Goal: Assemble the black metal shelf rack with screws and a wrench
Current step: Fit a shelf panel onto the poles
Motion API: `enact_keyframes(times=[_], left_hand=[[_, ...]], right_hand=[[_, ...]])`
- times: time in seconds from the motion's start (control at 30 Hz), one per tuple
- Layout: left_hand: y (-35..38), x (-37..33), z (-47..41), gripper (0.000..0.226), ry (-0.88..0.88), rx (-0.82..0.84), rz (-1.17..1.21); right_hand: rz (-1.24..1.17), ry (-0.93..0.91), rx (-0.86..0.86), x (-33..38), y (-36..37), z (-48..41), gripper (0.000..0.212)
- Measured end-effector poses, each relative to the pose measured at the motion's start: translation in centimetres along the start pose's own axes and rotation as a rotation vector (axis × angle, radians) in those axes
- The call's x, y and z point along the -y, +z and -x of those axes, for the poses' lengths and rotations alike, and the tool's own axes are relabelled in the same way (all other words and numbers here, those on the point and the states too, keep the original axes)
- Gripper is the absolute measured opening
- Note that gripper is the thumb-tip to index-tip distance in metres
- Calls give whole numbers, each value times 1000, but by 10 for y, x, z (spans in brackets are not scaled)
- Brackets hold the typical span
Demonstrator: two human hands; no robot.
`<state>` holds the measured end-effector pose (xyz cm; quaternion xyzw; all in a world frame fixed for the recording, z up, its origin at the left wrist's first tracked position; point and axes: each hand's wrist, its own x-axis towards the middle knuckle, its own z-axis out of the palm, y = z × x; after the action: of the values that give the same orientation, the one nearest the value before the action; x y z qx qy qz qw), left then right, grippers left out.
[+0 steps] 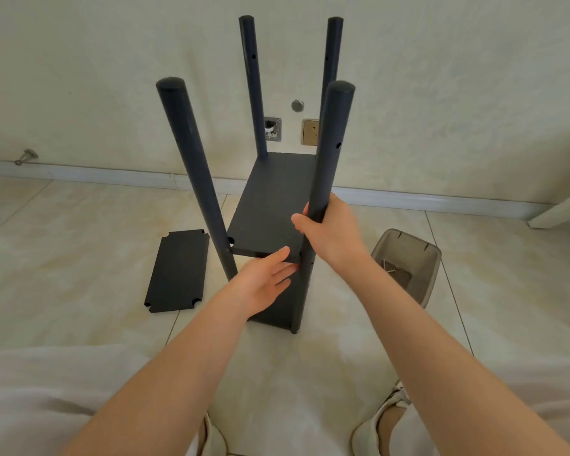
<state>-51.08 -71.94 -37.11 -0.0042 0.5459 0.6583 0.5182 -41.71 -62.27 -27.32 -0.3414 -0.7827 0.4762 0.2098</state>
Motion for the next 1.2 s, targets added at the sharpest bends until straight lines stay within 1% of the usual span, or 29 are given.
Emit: enact_keyframes(times=[0.07, 0.13, 0.2, 0.23, 0.27, 0.3, 0.33, 0.47, 0.67, 0.9, 1.07, 1.2], left_hand=[[-8, -8, -3, 52, 15, -63, -8], [-13, -10, -5, 42, 50, -103, -16], [-15, -7, -3, 31, 108, -71, -37], [-15, -5, -2, 29, 137, -31, -30], [-16, -3, -1, 28, 161, 1, -15], [-16, -2, -1, 28, 176, 22, -3], [-16, -2, 0, 30, 183, 30, 2], [-18, -5, -1, 35, 183, 7, -14], [-19, -6, 0, 37, 184, -14, -20], [-17, -6, 1, 36, 179, -56, -17], [-16, -2, 0, 32, 196, -105, -27], [-16, 0, -1, 33, 208, -95, -11]], right_hand=[[34, -17, 44, 5, 5, -3, 17], [66, -46, 147, 10, 6, -7, 18], [61, -74, 282, 12, 1, -12, 17], [47, -88, 334, 12, -2, -13, 22], [27, -102, 363, 10, -4, -14, 31], [4, -114, 364, 7, -6, -14, 39], [-15, -124, 345, 5, -6, -13, 42], [-15, -167, 274, -1, 2, -10, 31], [-26, -179, 281, -3, 3, -13, 26], [-7, -183, 276, -3, 7, -14, 15], [-14, -189, 266, -3, 8, -14, 16], [-15, -181, 263, -5, 8, -14, 18]])
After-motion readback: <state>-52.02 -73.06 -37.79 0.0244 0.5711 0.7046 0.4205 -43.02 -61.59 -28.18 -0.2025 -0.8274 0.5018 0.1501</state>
